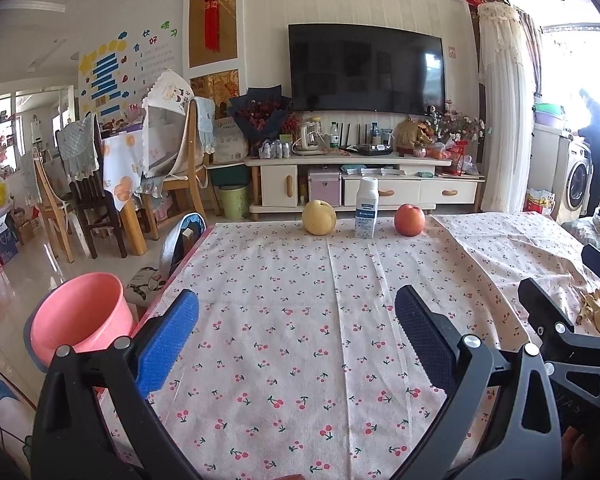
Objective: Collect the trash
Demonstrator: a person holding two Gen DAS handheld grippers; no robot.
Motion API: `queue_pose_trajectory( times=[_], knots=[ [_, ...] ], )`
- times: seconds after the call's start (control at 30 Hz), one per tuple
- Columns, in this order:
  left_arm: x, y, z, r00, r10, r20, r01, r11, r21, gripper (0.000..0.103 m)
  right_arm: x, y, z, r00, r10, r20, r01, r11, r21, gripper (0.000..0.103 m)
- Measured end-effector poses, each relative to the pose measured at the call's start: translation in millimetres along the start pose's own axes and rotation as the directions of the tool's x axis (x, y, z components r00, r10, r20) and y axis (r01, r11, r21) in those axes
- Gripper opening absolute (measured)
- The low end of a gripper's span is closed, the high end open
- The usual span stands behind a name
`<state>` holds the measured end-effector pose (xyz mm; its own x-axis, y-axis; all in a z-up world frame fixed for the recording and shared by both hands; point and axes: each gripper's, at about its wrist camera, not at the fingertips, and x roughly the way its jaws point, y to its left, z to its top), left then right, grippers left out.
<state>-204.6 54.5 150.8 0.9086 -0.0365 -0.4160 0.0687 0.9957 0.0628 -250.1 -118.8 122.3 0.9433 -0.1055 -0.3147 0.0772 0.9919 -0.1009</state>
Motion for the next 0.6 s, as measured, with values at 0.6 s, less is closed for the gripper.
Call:
queue_pose_trajectory(
  times=[0.6],
  knots=[
    [79.9, 2.5, -6.3, 0.992, -0.007, -0.123, 0.005, 1.0, -0.017, 0.099, 67.3, 2.7, -7.3, 0.99, 0.068, -0.122, -0.065, 0.997, 0.034, 0.097]
  ],
)
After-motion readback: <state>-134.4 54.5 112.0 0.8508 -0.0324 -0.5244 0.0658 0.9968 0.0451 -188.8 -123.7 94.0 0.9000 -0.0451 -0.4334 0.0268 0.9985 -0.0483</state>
